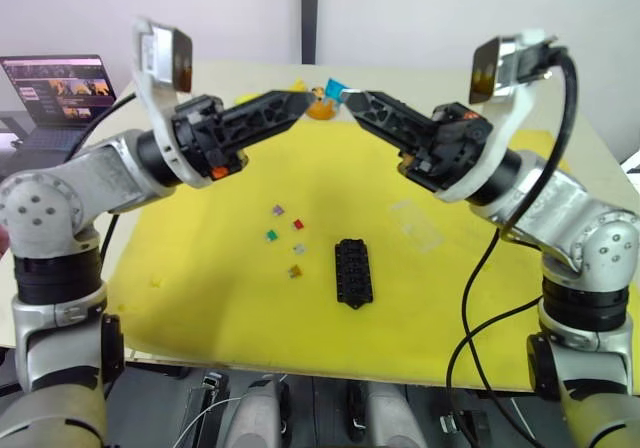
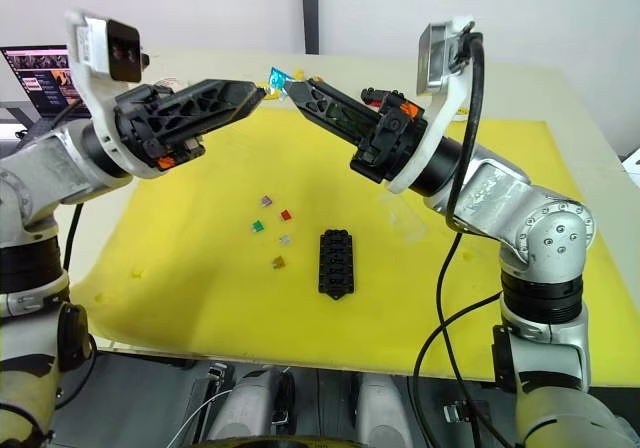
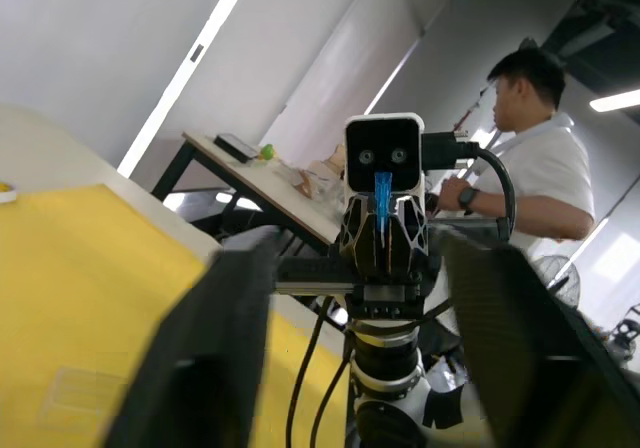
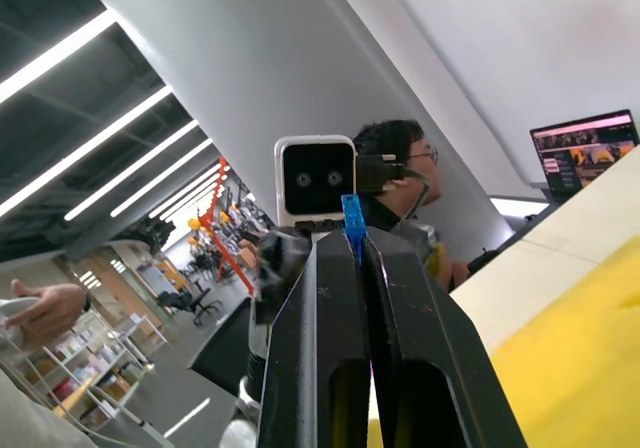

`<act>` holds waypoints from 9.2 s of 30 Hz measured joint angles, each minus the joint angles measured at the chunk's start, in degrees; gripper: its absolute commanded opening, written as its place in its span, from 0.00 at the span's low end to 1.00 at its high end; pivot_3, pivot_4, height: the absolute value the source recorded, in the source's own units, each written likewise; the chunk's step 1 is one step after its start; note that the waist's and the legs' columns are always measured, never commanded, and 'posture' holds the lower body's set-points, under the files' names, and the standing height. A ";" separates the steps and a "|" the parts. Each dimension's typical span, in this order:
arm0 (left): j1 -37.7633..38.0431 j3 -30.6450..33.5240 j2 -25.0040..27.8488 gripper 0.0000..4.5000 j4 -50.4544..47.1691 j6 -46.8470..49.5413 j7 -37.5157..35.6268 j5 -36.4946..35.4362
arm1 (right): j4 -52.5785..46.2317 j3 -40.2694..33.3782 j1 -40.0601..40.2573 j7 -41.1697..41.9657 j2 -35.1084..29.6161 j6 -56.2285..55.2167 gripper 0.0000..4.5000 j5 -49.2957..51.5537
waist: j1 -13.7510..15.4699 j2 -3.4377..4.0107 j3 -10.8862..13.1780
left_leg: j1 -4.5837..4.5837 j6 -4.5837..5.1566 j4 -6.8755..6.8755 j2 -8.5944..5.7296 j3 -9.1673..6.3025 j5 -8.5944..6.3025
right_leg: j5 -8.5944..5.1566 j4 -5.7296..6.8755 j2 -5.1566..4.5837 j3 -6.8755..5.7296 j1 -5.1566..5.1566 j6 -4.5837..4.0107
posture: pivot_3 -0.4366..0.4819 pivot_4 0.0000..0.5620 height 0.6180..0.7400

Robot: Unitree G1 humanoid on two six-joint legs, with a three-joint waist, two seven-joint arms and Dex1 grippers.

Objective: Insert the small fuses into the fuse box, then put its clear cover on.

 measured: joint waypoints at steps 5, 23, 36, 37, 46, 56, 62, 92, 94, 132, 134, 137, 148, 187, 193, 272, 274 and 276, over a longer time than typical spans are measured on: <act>0.86 0.43 4.88 0.98 -0.18 1.72 -3.23 0.97 | 0.22 -0.01 -0.03 4.41 -5.84 3.48 0.00 -4.11 | -0.03 0.00 0.00 | 0.00 0.00 0.00 -0.03 0.02 0.00 | 0.00 0.00 0.01 0.00 -0.01 0.00 | 0.48 0.27 0.98; 29.22 -9.70 26.01 0.98 -19.05 -18.29 -50.86 50.77 | -12.41 5.53 25.16 56.18 -17.49 -15.90 0.00 -57.58 | 0.08 0.03 0.01 | -0.03 0.03 -0.04 0.02 0.13 -0.04 | -0.15 -0.29 0.08 0.04 -0.04 -0.22 | 0.48 0.27 0.98; 33.93 -10.20 19.56 0.98 -22.10 -22.93 -50.62 56.01 | -3.84 9.96 30.61 65.69 -12.33 -26.92 0.00 -70.68 | 0.11 0.04 0.02 | 0.02 0.03 -0.01 -0.01 0.13 -0.04 | -0.05 -0.22 0.11 0.05 0.00 -0.05 | 0.48 0.27 0.98; 33.84 -10.38 18.85 0.98 -22.22 -23.04 -50.30 56.25 | -2.83 10.24 30.39 66.01 -11.96 -27.18 0.00 -71.15 | 0.11 0.04 0.02 | 0.02 0.03 -0.01 -0.02 0.14 -0.04 | -0.04 -0.18 0.12 0.05 -0.01 -0.03 | 0.48 0.27 0.98; 31.98 -13.67 11.84 0.98 -22.26 -26.39 -46.57 60.41 | 3.15 11.98 27.43 68.31 -8.53 -27.74 0.00 -74.14 | 0.08 0.04 0.01 | 0.07 0.02 0.02 -0.03 0.13 -0.03 | -0.03 -0.07 0.12 0.05 0.00 -0.01 | 0.48 0.27 0.98; 29.86 -20.47 9.13 0.98 -25.00 -22.67 -41.08 64.03 | 7.13 14.00 27.16 69.65 -6.11 -29.75 0.00 -77.63 | 0.04 0.02 0.00 | 0.10 0.02 0.04 -0.04 0.10 -0.03 | -0.02 -0.04 0.12 0.05 0.05 0.00 | 0.48 0.27 0.98; 29.93 -20.66 8.98 0.98 -25.00 -22.66 -40.20 65.14 | 10.28 14.04 27.15 70.32 -5.63 -31.54 0.00 -79.39 | 0.09 0.02 0.00 | 0.10 0.02 0.04 -0.04 0.10 -0.03 | -0.02 -0.04 0.12 0.05 0.06 0.00 | 0.48 0.27 0.98; 31.09 -20.64 8.90 0.98 -26.37 -22.61 -40.27 65.20 | 13.05 13.77 26.93 72.53 -5.57 -33.19 0.00 -80.34 | 0.09 0.02 -0.01 | 0.38 0.01 0.04 -0.04 0.09 -0.02 | -0.02 -0.01 0.13 0.05 0.33 0.00 | 0.48 0.27 0.98; 31.17 -20.64 8.91 0.98 -26.55 -22.60 -40.28 65.19 | 13.04 13.76 26.93 72.59 -5.57 -33.13 0.00 -80.33 | 0.09 0.02 -0.01 | 0.42 0.01 0.04 -0.04 0.10 -0.02 | -0.02 -0.01 0.13 0.05 0.37 0.00 | 0.48 0.27 0.98; 31.15 -20.65 9.00 0.98 -26.71 -21.82 -40.44 65.19 | 15.39 13.63 25.73 74.76 -5.29 -35.94 0.00 -82.70 | 0.07 0.02 -0.01 | 0.59 0.02 0.04 -0.03 0.11 -0.03 | -0.02 0.00 0.13 0.06 0.52 -0.01 | 0.48 0.27 0.98; 31.13 -20.65 9.00 0.98 -26.72 -21.62 -40.44 65.19 | 15.72 13.64 25.73 74.80 -5.22 -36.29 0.00 -83.00 | 0.07 0.02 -0.01 | 0.62 0.02 0.04 -0.04 0.11 -0.03 | -0.02 0.00 0.13 0.06 0.54 -0.01 | 0.48 0.27 0.98; 31.13 -20.65 9.00 0.98 -26.76 -21.52 -40.44 65.17 | 15.81 13.81 25.64 75.19 -5.22 -36.86 0.00 -83.41 | 0.06 0.02 -0.01 | 0.66 0.02 0.04 -0.03 0.10 -0.03 | -0.03 0.00 0.13 0.06 0.57 -0.01 | 0.48 0.27 0.98; 31.10 -20.64 8.99 0.98 -27.09 -21.34 -40.33 65.14 | 17.54 14.67 24.75 76.29 -4.57 -39.21 0.00 -85.18 | 0.01 0.02 -0.01 | 0.81 0.02 0.04 -0.03 0.13 -0.03 | -0.03 0.01 0.13 0.07 0.68 -0.01 | 0.48 0.27 0.98; 30.59 -20.73 8.49 0.98 -27.10 -21.20 -40.18 65.22 | 17.78 14.11 23.66 75.30 -3.95 -34.52 0.00 -82.96 | 0.03 0.02 -0.01 | 0.83 0.03 0.03 -0.02 0.14 -0.03 | -0.03 0.01 0.13 0.09 0.70 -0.02 | 0.48 0.27 0.98; 30.60 -20.73 8.50 0.98 -27.14 -21.21 -40.20 65.23 | 17.78 14.30 24.10 75.25 -3.94 -35.76 0.00 -83.63 | 0.04 0.02 -0.01 | 0.84 0.03 0.04 -0.02 0.14 -0.03 | -0.03 0.01 0.13 0.09 0.70 -0.01 | 0.48 0.27 0.98; 28.73 -19.92 6.83 1.00 -21.45 -23.94 -39.04 69.26 | 9.70 16.05 23.37 67.43 -5.60 -26.70 0.01 -85.66 | 0.07 0.02 -0.01 | 0.86 0.04 0.02 -0.02 0.13 -0.04 | -0.04 -0.01 0.12 0.09 0.73 -0.02 | 0.48 0.27 0.98; 28.74 -20.03 6.79 1.00 -21.45 -24.11 -39.04 69.75 | 10.06 16.15 22.99 67.45 -5.67 -27.20 0.01 -86.48 | 0.07 0.02 -0.01 | 0.86 0.04 0.02 -0.02 0.14 -0.04 | -0.04 -0.01 0.12 0.09 0.73 -0.02 | 0.48 0.27 0.98; 28.74 -20.24 6.75 1.00 -21.45 -24.20 -39.04 70.13 | 10.06 16.67 22.47 67.46 -5.97 -27.94 0.01 -87.52 | 0.06 0.02 -0.01 | 0.86 0.04 0.02 -0.02 0.13 -0.04 | -0.04 -0.01 0.12 0.09 0.73 -0.02 | 0.48 0.27 0.98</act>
